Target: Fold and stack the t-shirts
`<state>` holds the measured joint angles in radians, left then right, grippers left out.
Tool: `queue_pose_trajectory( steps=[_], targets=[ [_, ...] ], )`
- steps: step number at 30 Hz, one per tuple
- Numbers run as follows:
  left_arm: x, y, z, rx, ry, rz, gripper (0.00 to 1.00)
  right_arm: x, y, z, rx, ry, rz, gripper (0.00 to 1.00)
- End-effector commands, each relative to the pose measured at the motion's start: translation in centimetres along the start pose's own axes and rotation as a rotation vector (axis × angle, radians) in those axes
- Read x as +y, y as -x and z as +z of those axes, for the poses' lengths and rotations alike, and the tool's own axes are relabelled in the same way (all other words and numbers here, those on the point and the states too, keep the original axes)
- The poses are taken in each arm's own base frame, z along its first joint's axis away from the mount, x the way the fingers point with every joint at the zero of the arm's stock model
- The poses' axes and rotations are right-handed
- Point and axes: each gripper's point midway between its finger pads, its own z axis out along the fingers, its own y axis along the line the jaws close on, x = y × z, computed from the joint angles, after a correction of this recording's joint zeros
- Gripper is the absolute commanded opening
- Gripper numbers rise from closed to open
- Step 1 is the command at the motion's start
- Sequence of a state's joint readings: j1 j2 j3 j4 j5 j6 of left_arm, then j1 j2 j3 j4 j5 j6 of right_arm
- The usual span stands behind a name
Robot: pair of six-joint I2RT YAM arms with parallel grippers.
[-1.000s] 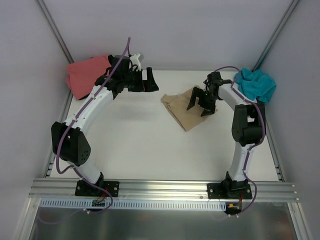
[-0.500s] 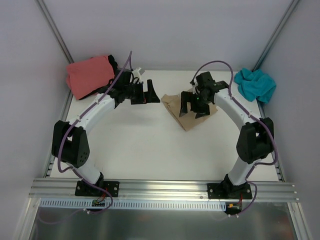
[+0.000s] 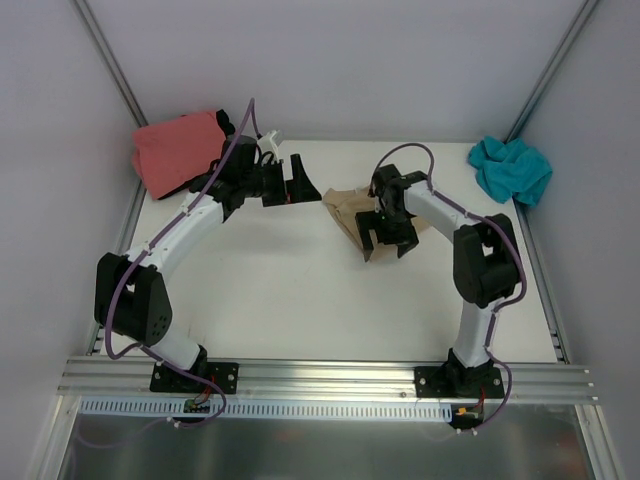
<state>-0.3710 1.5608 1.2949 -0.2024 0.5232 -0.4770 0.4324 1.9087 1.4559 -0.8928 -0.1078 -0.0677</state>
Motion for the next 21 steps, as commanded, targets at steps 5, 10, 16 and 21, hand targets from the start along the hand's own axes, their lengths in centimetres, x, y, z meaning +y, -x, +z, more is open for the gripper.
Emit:
queue_pose_trajectory(
  steps=[5,10,16,21],
  targets=[
    [-1.4,1.0,-1.1,-0.039,-0.044,0.020,0.99,1.4,2.1,-1.8,-0.049,-0.147,-0.183,0.99],
    [-1.2,1.1,-0.8,-0.038,-0.044,0.018,0.99,2.4,2.5,-4.4,-0.125,-0.278,-0.332,0.99],
    [-1.2,1.4,-0.1,-0.036,-0.057,0.006,0.99,2.1,2.0,-3.9,-0.143,-0.368,-0.407,0.99],
    [-1.1,1.6,0.1,-0.034,-0.060,0.010,0.99,1.7,2.7,-2.2,-0.145,-0.403,-0.416,1.00]
  ],
)
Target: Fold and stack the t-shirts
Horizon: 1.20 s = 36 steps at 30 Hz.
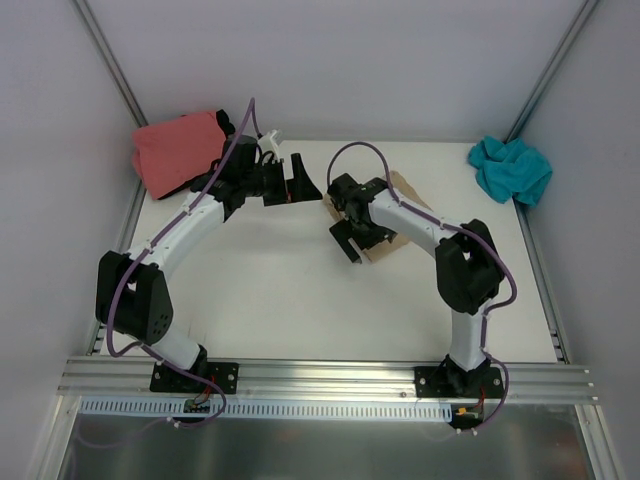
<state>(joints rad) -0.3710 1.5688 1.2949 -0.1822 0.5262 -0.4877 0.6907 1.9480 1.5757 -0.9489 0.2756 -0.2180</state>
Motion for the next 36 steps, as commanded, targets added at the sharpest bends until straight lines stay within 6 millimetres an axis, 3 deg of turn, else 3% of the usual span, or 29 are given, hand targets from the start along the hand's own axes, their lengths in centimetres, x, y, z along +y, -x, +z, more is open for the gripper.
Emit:
queue_pose_trajectory(
  steps=[1,11,22,23,24,29,36],
  targets=[
    [-1.0,1.2,-0.1,-0.022,-0.052,0.013,0.99,-1.4,0.9,0.2,-0.036,-0.070,-0.009,0.99],
    [-0.4,0.5,-0.1,0.004,-0.034,0.020,0.99,0.8,2.2,3.7,-0.015,0.005,0.007,0.99],
    [0.1,1.0,-0.5,0.000,-0.027,0.019,0.99,0.0,1.9,6.6,0.025,0.000,0.050,0.98],
    [0.2,1.0,-0.5,-0.001,-0.026,0.020,0.99,0.0,2.0,6.7,0.023,0.003,0.054,0.93],
    [0.2,0.9,-0.6,0.000,-0.024,0.018,0.99,0.0,2.1,7.0,0.025,0.008,0.055,0.82],
    [0.7,0.9,-0.9,-0.002,-0.016,0.013,0.99,-0.1,1.9,7.5,0.040,0.020,0.060,0.54],
    [1.2,1.2,-1.0,-0.011,-0.012,0.006,0.99,-0.1,1.7,8.0,0.056,0.032,0.075,0.31]
  ],
)
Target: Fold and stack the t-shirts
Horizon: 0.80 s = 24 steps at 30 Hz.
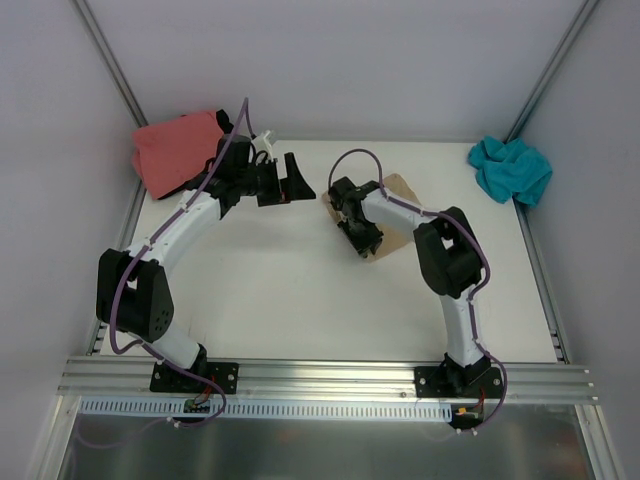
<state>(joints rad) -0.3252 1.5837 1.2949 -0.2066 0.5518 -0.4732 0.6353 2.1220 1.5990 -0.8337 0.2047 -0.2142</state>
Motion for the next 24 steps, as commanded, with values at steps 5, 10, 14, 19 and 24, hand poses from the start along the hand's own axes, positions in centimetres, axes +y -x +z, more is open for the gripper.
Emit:
queue_pose_trajectory(
  steps=[5,10,14,19,24],
  targets=[
    [-0.5,1.0,-0.7,-0.026,-0.032,0.030,0.99,-0.9,1.0,1.5,-0.007,0.002,0.043,0.04],
    [0.4,0.4,-0.5,-0.018,-0.017,0.016,0.99,-0.5,1.7,0.6,-0.028,0.039,0.070,0.00],
    [1.2,-1.4,0.8,0.007,-0.052,-0.108,0.99,-0.5,2.3,-1.3,-0.051,0.055,0.088,0.00],
    [1.9,-4.7,3.1,0.032,-0.160,-0.300,0.99,-1.3,3.4,-4.3,-0.104,0.049,0.110,0.00],
    [2.4,-5.3,5.6,0.011,-0.263,-0.433,0.99,-1.8,3.5,-6.8,-0.136,0.046,0.129,0.00]
  ],
)
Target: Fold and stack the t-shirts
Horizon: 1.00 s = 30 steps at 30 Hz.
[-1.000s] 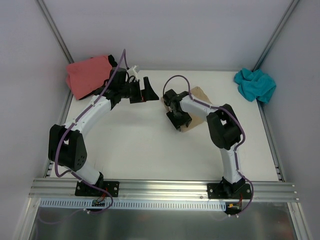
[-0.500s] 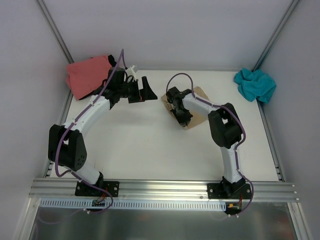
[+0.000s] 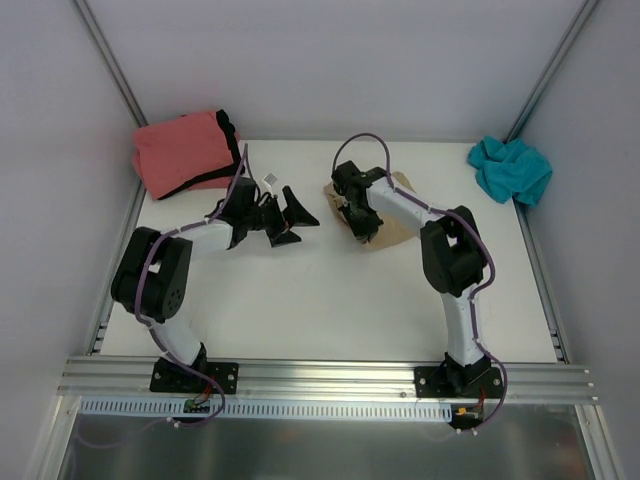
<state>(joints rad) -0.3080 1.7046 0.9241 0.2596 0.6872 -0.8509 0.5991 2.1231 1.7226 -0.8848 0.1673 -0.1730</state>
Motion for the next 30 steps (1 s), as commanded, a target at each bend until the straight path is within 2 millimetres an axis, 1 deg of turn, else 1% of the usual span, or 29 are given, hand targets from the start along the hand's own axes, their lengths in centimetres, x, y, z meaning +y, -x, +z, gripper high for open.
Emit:
queue_pose_trajectory(
  steps=[1,2,3,4,5,6,7,8,9,10,11,12,13,19,23,30],
  targets=[
    [-3.1,1.4,1.5,-0.042,-0.208,-0.047,0.99,-0.6,1.1,-4.7,-0.082,0.012,0.045,0.00],
    [-3.3,1.8,1.9,-0.057,-0.226,-0.097,0.99,-0.6,1.1,-5.0,-0.084,0.016,0.050,0.00],
    [-2.1,1.8,3.1,-0.058,-0.218,-0.127,0.99,-0.5,1.0,-5.3,-0.084,0.020,0.053,0.00],
    [-2.9,2.4,3.6,-0.080,-0.252,-0.138,0.99,-0.4,0.8,-5.5,-0.081,0.019,0.051,0.00],
    [-2.9,2.5,4.3,-0.082,-0.263,-0.149,0.99,-0.2,0.7,-5.6,-0.079,0.022,0.048,0.00],
    [-2.2,2.5,5.4,-0.077,-0.257,-0.170,0.99,-0.1,0.7,-5.8,-0.081,0.024,0.048,0.00],
    [-3.5,2.8,6.1,-0.082,-0.294,-0.163,0.99,0.0,0.7,-5.9,-0.083,0.024,0.044,0.00],
    [-3.0,2.8,7.2,-0.082,-0.284,-0.176,0.99,-0.1,0.6,-6.1,-0.080,0.023,0.043,0.00],
    [-4.1,3.4,7.7,-0.087,-0.303,-0.162,0.99,0.1,0.7,-6.3,-0.083,0.024,0.042,0.00],
    [-4.5,2.9,8.5,-0.072,-0.303,-0.158,0.99,0.1,0.6,-6.5,-0.080,0.025,0.040,0.00],
    [-4.3,2.6,9.2,-0.059,-0.295,-0.162,0.99,0.1,0.8,-6.7,-0.085,0.025,0.040,0.00],
    [-5.0,2.9,9.7,-0.069,-0.305,-0.151,0.99,0.1,1.0,-7.0,-0.093,0.026,0.039,0.00],
    [-5.1,2.5,10.1,-0.057,-0.300,-0.156,0.99,0.1,1.0,-7.2,-0.092,0.026,0.036,0.00],
    [-5.5,3.0,11.2,-0.085,-0.280,-0.164,0.99,0.4,1.1,-7.2,-0.095,0.034,0.043,0.00],
    [-5.1,3.1,11.7,-0.097,-0.252,-0.173,0.99,0.7,1.4,-7.1,-0.098,0.042,0.040,0.00],
    [-4.4,3.1,12.4,-0.099,-0.202,-0.165,0.99,1.0,1.6,-7.4,-0.103,0.052,0.036,0.00]
  ],
)
